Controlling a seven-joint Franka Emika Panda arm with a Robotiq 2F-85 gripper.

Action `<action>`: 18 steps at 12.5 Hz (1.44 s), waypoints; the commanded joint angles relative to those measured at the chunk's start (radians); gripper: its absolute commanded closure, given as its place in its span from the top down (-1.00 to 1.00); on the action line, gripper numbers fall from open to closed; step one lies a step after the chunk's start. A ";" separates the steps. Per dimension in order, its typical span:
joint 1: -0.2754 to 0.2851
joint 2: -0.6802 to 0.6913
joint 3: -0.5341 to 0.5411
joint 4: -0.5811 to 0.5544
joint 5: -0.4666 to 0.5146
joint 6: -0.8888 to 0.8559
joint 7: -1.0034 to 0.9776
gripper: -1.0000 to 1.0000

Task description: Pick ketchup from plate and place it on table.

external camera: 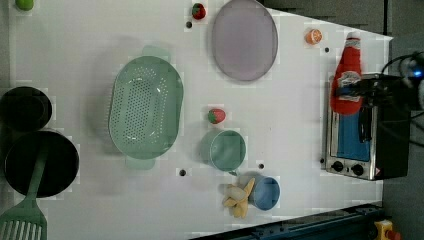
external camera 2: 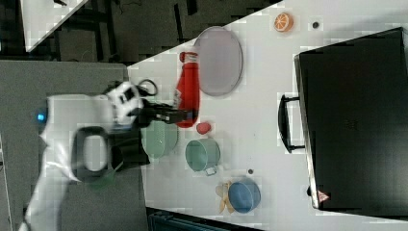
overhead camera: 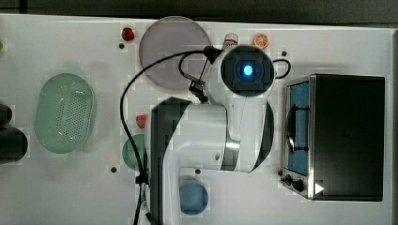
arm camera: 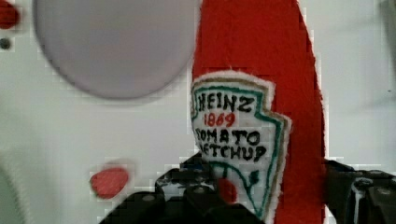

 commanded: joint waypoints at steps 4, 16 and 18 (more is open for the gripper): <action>-0.004 0.051 0.000 -0.254 0.002 0.259 0.072 0.27; -0.004 0.174 0.005 -0.286 0.002 0.443 0.071 1.00; -0.003 0.118 0.010 -0.249 0.002 0.430 0.072 1.00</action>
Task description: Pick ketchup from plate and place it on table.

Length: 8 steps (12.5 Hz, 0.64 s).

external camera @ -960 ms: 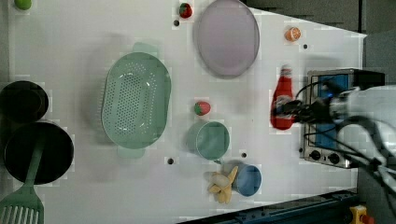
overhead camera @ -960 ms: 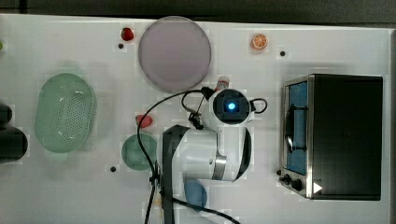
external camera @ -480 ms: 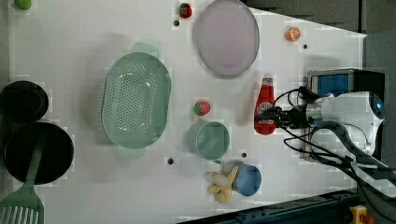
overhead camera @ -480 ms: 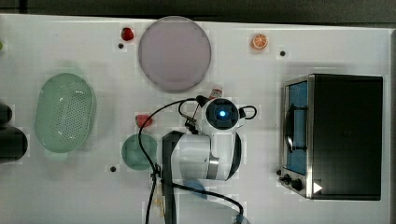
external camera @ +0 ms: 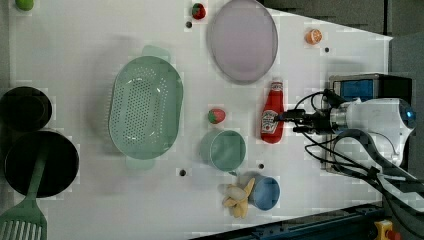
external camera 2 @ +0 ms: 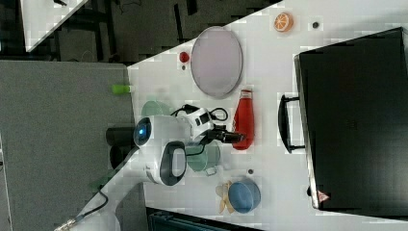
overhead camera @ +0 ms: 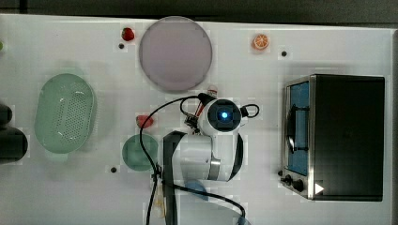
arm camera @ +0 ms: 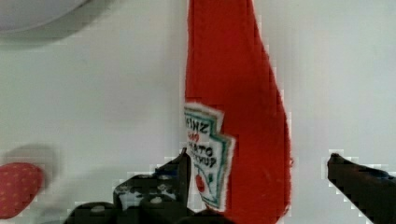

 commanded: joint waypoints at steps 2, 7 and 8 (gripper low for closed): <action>-0.001 -0.144 0.001 0.134 0.001 -0.072 0.078 1.00; 0.001 -0.216 0.016 0.355 0.001 -0.395 0.346 1.00; 0.001 -0.223 0.019 0.397 0.001 -0.465 0.393 1.00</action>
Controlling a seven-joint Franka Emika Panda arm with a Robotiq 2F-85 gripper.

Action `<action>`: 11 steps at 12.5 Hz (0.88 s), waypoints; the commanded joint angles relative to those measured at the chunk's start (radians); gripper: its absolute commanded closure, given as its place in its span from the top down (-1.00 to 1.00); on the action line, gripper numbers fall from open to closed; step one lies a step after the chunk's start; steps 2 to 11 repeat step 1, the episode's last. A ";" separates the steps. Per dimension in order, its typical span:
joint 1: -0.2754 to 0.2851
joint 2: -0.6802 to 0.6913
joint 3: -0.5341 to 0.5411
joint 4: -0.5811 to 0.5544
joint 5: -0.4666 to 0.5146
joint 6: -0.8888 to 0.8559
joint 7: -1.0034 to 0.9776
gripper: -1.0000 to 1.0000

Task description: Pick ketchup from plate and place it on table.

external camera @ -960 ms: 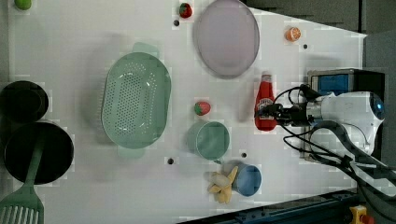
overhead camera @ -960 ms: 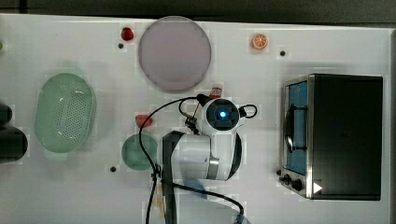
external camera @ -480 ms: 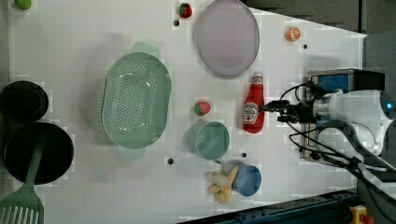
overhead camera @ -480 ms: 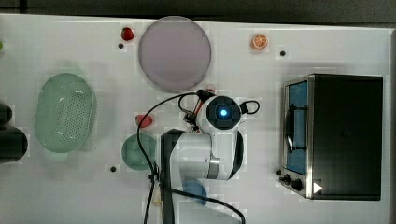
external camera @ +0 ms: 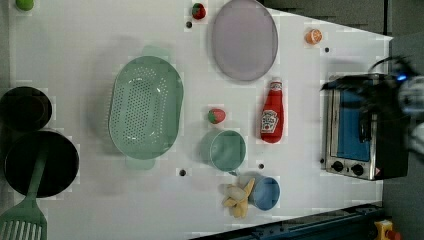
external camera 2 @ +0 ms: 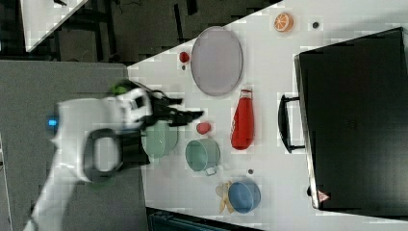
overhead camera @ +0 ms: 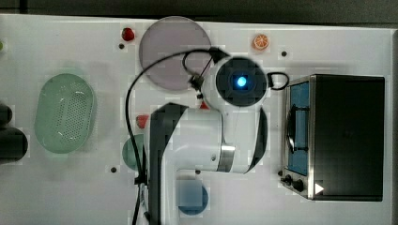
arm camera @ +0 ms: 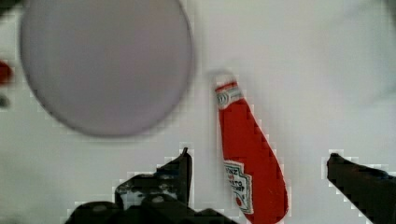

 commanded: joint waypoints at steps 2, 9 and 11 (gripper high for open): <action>-0.001 -0.023 0.024 0.126 0.004 -0.169 0.247 1.00; -0.001 -0.023 0.024 0.126 0.004 -0.169 0.247 1.00; -0.001 -0.023 0.024 0.126 0.004 -0.169 0.247 1.00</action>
